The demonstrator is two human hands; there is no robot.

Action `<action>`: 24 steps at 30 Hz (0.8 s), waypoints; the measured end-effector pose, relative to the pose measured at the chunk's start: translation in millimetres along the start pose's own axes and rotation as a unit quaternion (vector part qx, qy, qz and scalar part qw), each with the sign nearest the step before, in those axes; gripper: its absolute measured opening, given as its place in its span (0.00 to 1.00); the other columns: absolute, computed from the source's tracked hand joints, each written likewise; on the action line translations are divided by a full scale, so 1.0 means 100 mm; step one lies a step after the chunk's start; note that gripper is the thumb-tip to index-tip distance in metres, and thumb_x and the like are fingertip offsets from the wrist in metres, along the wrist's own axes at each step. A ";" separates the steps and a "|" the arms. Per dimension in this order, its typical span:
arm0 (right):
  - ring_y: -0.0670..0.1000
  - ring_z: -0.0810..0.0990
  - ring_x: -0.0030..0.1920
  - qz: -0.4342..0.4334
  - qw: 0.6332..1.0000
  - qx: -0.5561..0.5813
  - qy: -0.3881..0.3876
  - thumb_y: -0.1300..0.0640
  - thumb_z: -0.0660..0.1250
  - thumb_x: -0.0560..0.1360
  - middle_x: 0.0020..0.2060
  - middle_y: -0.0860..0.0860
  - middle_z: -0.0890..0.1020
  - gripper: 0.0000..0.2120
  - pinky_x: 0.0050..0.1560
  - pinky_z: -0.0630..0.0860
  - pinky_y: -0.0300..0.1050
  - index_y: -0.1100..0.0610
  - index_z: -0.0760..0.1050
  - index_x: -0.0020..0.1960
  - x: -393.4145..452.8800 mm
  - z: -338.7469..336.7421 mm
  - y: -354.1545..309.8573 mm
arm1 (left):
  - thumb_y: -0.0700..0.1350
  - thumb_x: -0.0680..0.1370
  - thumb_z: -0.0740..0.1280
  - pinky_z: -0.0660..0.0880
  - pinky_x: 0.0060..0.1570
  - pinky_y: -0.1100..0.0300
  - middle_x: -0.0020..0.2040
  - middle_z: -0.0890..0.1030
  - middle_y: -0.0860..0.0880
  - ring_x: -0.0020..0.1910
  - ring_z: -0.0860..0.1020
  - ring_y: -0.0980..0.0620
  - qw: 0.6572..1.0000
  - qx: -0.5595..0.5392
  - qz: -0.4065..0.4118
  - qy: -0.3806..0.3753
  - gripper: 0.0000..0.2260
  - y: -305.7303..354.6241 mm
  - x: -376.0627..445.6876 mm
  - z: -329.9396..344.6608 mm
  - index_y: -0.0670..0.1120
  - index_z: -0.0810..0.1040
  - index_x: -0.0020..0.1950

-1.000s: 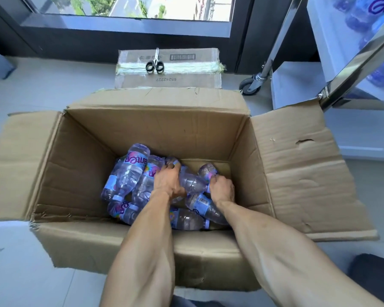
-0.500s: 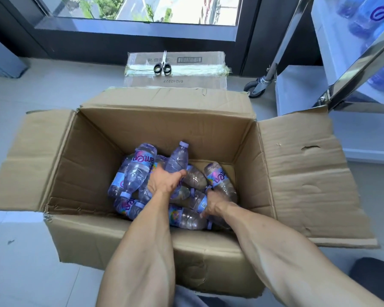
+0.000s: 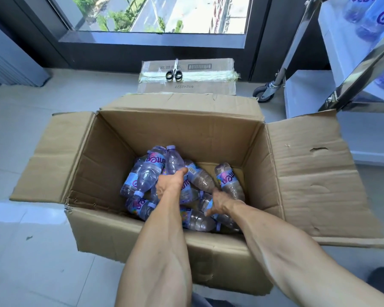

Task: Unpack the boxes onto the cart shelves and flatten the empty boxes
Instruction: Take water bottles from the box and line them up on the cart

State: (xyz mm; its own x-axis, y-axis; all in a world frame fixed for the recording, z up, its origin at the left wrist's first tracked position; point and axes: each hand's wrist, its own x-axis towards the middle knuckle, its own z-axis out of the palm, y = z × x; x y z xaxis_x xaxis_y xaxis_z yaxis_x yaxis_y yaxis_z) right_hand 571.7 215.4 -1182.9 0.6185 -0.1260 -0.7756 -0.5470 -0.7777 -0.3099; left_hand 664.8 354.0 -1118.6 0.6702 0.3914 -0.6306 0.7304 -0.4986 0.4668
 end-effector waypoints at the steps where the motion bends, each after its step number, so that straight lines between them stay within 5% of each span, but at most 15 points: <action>1: 0.60 0.74 0.66 0.002 1.000 -0.010 0.009 0.45 0.79 0.65 0.67 0.59 0.75 0.49 0.64 0.72 0.48 0.59 0.57 0.76 -0.01 0.00 -0.02 | 0.65 0.62 0.76 0.71 0.64 0.50 0.65 0.78 0.40 0.64 0.75 0.40 1.000 -0.004 -0.004 0.000 0.44 -0.02 -0.01 -0.01 0.42 0.71 0.70; 3: 0.59 0.77 0.63 0.006 0.999 -0.032 0.024 0.47 0.80 0.64 0.64 0.59 0.77 0.48 0.59 0.74 0.47 0.60 0.60 0.75 -0.07 -0.03 -0.06 | 0.64 0.62 0.76 0.71 0.63 0.50 0.66 0.77 0.40 0.65 0.75 0.40 1.000 -0.002 -0.003 0.000 0.44 -0.05 -0.04 -0.01 0.42 0.70 0.71; 7: 0.57 0.80 0.59 0.019 0.999 -0.017 0.042 0.53 0.77 0.66 0.60 0.57 0.80 0.29 0.52 0.76 0.44 0.59 0.75 0.64 -0.15 0.04 -0.14 | 0.64 0.61 0.77 0.71 0.63 0.51 0.66 0.77 0.42 0.65 0.75 0.41 0.999 0.034 0.024 0.001 0.43 -0.10 -0.10 0.06 0.42 0.72 0.69; 13: 0.60 0.79 0.59 -0.001 0.986 0.109 0.124 0.51 0.73 0.66 0.56 0.58 0.79 0.44 0.58 0.76 0.50 0.44 0.54 0.76 -0.17 0.18 -0.07 | 0.63 0.59 0.77 0.74 0.58 0.53 0.62 0.80 0.43 0.61 0.78 0.42 0.998 0.053 0.016 -0.013 0.41 -0.27 -0.05 0.18 0.43 0.75 0.66; 15: 0.60 0.78 0.59 0.000 0.975 0.143 0.170 0.48 0.75 0.64 0.58 0.58 0.78 0.44 0.57 0.76 0.49 0.43 0.57 0.75 -0.19 0.14 -0.10 | 0.63 0.59 0.77 0.74 0.55 0.55 0.62 0.80 0.43 0.60 0.78 0.42 0.999 0.047 0.000 -0.019 0.42 -0.33 -0.02 0.17 0.42 0.75 0.66; 20: 0.60 0.76 0.61 0.030 0.929 0.226 0.290 0.40 0.77 0.61 0.58 0.58 0.79 0.41 0.60 0.74 0.51 0.53 0.67 0.68 -0.22 -0.07 -0.23 | 0.64 0.59 0.77 0.76 0.57 0.52 0.61 0.80 0.41 0.59 0.78 0.40 0.998 0.058 -0.013 -0.027 0.43 -0.30 0.02 0.20 0.40 0.75 0.66; 24: 0.61 0.78 0.58 0.106 0.844 0.401 0.339 0.41 0.78 0.61 0.56 0.58 0.81 0.40 0.55 0.74 0.49 0.49 0.67 0.69 -0.27 -0.33 -0.32 | 0.64 0.61 0.76 0.74 0.62 0.48 0.63 0.78 0.40 0.62 0.76 0.39 0.998 0.060 -0.011 -0.010 0.42 -0.27 0.02 0.22 0.40 0.74 0.67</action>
State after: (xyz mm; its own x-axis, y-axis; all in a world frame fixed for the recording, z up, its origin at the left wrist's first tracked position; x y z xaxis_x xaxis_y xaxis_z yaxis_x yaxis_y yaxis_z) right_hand 591.0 223.1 -1133.8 0.4901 -0.7452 -0.4521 -0.7243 -0.0596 -0.6869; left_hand 643.8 351.0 -1146.6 0.6507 0.3876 -0.6530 0.7227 -0.5800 0.3759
